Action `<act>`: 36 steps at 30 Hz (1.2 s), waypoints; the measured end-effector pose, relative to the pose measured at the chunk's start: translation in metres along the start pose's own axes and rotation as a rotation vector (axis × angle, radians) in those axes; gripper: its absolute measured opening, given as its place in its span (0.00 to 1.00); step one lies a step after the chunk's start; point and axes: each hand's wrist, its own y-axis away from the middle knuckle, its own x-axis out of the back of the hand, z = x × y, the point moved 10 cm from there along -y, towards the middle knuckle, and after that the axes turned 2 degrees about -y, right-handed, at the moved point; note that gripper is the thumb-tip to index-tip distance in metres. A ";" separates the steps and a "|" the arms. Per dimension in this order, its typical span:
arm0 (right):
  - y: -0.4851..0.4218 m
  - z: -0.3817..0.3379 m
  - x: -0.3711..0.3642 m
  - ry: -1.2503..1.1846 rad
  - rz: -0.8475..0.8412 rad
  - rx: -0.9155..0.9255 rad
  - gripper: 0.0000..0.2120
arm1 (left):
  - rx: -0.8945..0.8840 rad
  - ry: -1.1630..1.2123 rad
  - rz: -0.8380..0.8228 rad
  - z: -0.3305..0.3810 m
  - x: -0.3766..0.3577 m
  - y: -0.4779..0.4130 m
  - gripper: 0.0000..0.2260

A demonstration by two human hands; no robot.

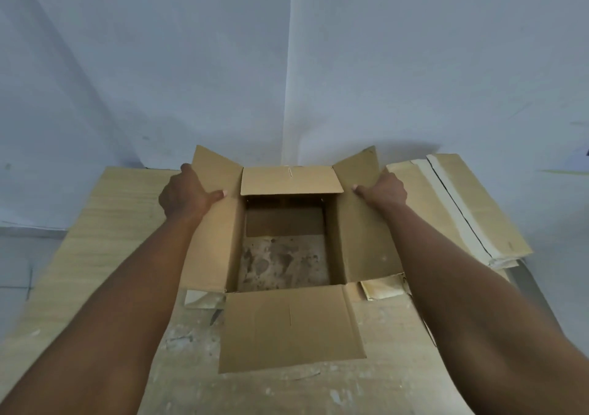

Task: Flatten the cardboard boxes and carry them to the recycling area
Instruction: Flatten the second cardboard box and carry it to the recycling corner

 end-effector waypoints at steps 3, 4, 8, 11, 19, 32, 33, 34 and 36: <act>0.002 -0.017 0.003 -0.069 -0.019 0.005 0.30 | -0.124 -0.047 0.053 0.011 0.015 0.001 0.32; 0.001 -0.021 0.003 -0.139 -0.031 -0.019 0.30 | -0.166 -0.086 0.058 0.016 0.019 0.002 0.30; 0.006 -0.042 -0.004 -0.415 -0.073 -0.065 0.22 | -0.311 -0.242 0.081 0.035 0.036 0.009 0.25; 0.017 -0.058 -0.028 -0.679 -0.156 -0.108 0.12 | -0.446 -0.279 0.076 0.054 0.043 0.019 0.21; 0.044 -0.101 -0.086 -1.149 -0.362 -0.090 0.14 | -0.743 -0.138 -0.079 0.053 0.028 0.041 0.21; 0.085 -0.152 -0.130 -0.612 -0.521 0.074 0.39 | -0.794 -0.320 -0.070 0.048 0.020 0.088 0.44; 0.085 -0.152 -0.130 -0.618 -0.514 0.080 0.36 | -0.810 -0.348 -0.078 0.048 0.014 0.093 0.47; 0.084 -0.152 -0.130 -0.632 -0.519 0.081 0.33 | -0.825 -0.392 -0.073 0.049 0.008 0.098 0.49; 0.082 -0.152 -0.130 -0.656 -0.536 0.086 0.27 | -0.818 -0.506 -0.061 0.049 -0.004 0.101 0.48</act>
